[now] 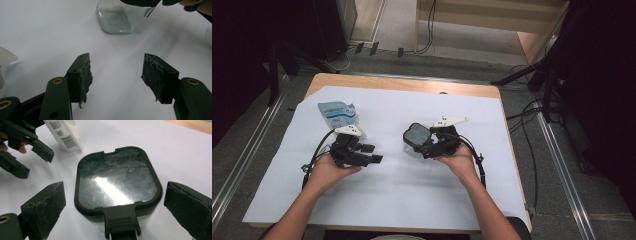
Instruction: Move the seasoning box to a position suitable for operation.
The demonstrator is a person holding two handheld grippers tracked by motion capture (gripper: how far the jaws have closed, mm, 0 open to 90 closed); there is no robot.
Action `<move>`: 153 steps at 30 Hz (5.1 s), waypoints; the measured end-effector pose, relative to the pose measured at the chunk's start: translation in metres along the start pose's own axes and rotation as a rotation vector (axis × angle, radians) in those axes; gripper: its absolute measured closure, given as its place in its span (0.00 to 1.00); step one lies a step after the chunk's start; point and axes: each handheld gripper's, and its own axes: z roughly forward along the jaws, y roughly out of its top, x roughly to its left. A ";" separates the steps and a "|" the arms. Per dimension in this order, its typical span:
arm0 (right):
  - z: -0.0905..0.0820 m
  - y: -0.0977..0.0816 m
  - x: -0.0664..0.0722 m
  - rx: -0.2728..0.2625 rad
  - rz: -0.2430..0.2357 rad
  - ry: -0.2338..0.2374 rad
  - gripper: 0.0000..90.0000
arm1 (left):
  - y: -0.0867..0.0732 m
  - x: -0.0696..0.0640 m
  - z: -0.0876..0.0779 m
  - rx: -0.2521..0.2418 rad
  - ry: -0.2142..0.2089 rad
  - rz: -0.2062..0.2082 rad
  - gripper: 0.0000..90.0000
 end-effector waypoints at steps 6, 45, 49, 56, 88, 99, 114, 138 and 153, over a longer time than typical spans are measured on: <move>-0.017 0.001 0.001 -0.012 0.001 -0.033 0.05 | 0.003 -0.001 0.002 0.001 -0.006 0.010 0.46; -0.055 -0.045 0.021 -0.031 0.073 -0.040 1.00 | 0.055 0.002 0.040 -0.052 -0.079 0.094 1.00; -0.048 -0.046 0.021 -0.026 0.082 -0.026 1.00 | 0.056 0.004 0.043 -0.069 -0.068 0.091 1.00; -0.033 -0.047 0.022 0.006 0.074 -0.030 1.00 | 0.057 0.007 0.050 -0.078 -0.061 0.093 1.00; -0.034 -0.050 -0.006 -0.005 0.137 -0.069 1.00 | 0.056 -0.007 0.060 -0.047 -0.104 0.104 1.00; -0.039 -0.050 -0.016 -0.014 0.160 -0.088 1.00 | 0.055 -0.014 0.063 -0.039 -0.134 0.117 0.99; -0.051 -0.050 -0.012 -0.006 0.126 -0.047 0.80 | 0.054 -0.006 0.046 -0.072 -0.108 0.128 0.65; -0.066 -0.051 -0.036 -0.014 0.151 -0.094 1.00 | 0.069 -0.010 0.051 -0.015 -0.184 0.215 0.38; -0.059 -0.045 -0.040 -0.006 0.166 -0.080 1.00 | 0.071 0.001 0.062 -0.026 -0.201 0.228 0.15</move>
